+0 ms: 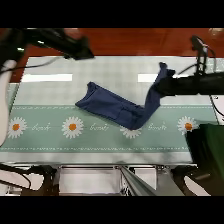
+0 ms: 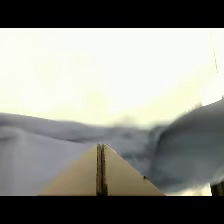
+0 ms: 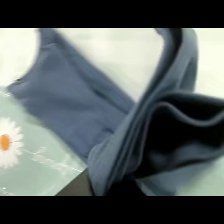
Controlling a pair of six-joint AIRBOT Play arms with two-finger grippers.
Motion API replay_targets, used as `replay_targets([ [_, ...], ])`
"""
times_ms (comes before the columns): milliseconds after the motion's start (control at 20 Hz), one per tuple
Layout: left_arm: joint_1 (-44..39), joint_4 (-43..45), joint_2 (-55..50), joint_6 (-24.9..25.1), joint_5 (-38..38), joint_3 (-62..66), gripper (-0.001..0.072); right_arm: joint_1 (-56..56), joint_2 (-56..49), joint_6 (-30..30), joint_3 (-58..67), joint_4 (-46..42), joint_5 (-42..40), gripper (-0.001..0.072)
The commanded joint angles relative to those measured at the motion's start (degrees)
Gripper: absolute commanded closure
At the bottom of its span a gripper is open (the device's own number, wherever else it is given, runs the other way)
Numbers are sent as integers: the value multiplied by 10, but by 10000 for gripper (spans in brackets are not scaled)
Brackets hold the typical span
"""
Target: Fold the shirts.
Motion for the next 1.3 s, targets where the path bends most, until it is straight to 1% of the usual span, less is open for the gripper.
replay_targets([
  [0, 116, 4, 102, 25, -24, -18, 674, 93, -141, 2, 125, 0, -9, 686],
  [150, 144, 3, 209, 62, -15, -129, 673, 151, -273, 7, 241, 1, -8, 687],
  [200, 147, 4, 255, 82, 3, -193, 673, 168, -316, 13, 279, 2, -8, 687],
  [250, 149, 4, 301, 88, 28, -261, 674, 182, -357, 19, 314, 2, -7, 687],
  [350, 151, 3, 410, 88, 91, -428, 674, 203, -425, 28, 372, 4, -5, 687],
  [450, 146, -21, 517, 88, 136, -587, 673, 211, -479, 39, 415, 23, 0, 687],
  [550, 146, -39, 604, 82, 139, -707, 674, 213, -522, 40, 447, 67, 3, 687],
  [600, 146, -40, 643, 61, 139, -756, 673, 213, -538, 40, 460, 79, 2, 687],
  [650, 146, -40, 675, 45, 139, -793, 674, 214, -553, 40, 472, 90, 1, 687],
  [750, 146, -40, 719, 35, 139, -842, 673, 214, -574, 43, 482, 116, -7, 686],
  [800, 146, -39, 728, 36, 141, -853, 674, 214, -582, 43, 482, 132, -7, 635],
  [850, 146, -40, 730, 36, 148, -859, 674, 214, -590, 39, 482, 164, 2, 263],
  [900, 146, -40, 727, 36, 160, -862, 673, 213, -595, 9, 482, 198, 22, 85],
  [950, 146, -40, 722, 36, 176, -862, 674, 205, -592, -8, 482, 214, 46, 84],
  [1000, 146, -40, 718, 36, 189, -862, 673, 188, -580, -8, 482, 211, 74, 84],
  [1100, 146, -40, 711, 35, 202, -862, 673, 122, -530, -7, 482, 177, 149, 84],
  [1150, 146, -40, 710, 36, 200, -862, 673, 83, -497, -7, 482, 150, 184, 84],
  [1200, 146, -40, 710, 36, 198, -862, 672, 42, -457, -6, 481, 96, 216, 84],
  [1250, 146, -40, 710, 36, 195, -862, 672, 6, -416, 0, 474, 18, 240, 84],
])
